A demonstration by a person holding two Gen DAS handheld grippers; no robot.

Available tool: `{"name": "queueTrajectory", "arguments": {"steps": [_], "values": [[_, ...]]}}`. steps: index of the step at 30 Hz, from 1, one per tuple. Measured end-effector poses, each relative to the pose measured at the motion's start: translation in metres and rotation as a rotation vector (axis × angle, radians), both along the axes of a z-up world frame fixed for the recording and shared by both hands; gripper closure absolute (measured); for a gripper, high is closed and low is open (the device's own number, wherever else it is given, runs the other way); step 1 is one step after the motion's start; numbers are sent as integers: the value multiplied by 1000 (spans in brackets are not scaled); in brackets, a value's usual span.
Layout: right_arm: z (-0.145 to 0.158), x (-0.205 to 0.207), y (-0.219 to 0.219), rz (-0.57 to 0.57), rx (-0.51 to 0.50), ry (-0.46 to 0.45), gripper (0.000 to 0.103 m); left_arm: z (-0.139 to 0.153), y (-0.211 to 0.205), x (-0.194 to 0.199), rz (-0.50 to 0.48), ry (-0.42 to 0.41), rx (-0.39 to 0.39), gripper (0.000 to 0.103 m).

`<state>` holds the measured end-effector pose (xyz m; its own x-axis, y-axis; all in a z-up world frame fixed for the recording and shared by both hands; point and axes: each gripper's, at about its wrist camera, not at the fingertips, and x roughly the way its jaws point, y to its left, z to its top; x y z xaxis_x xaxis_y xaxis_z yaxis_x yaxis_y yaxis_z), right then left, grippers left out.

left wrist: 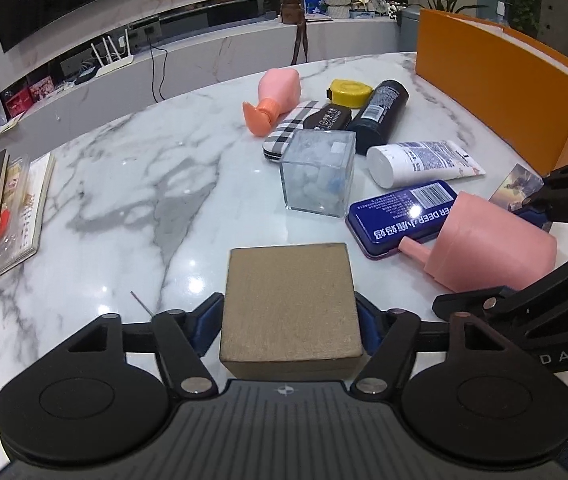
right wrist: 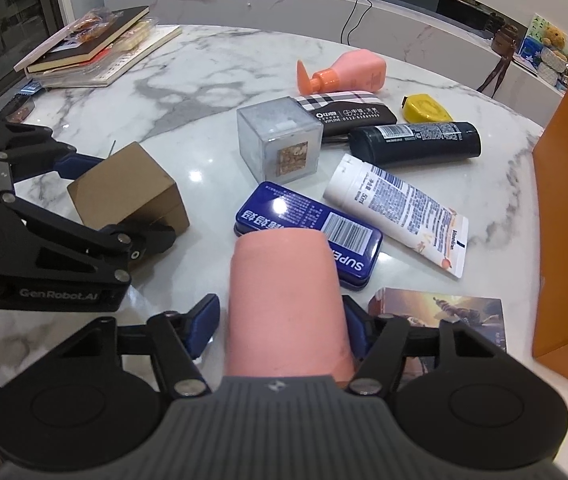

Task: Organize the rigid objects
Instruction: 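Grasp the tan square box with the left tool while the right tool grasps the pink case, then carry the tan box and pink case over the orange-rimmed storage box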

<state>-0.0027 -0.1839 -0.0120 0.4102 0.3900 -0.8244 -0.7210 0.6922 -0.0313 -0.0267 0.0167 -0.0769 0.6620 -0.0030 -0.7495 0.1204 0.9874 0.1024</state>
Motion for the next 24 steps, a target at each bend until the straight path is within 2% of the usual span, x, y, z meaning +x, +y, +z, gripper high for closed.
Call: {"name": "queueTrajectory", "arguments": {"steps": [5,16,24], "values": [[-2,0,0,5,18,-2,46,-1,1,-1,-5,2,-23,35],[7,2,-8,-4,63,13,47,5,3,-2,11,17,-44,35],[31,7,-21,-35,117,-16,46,25,5,-3,24,0,-65,35]]}}
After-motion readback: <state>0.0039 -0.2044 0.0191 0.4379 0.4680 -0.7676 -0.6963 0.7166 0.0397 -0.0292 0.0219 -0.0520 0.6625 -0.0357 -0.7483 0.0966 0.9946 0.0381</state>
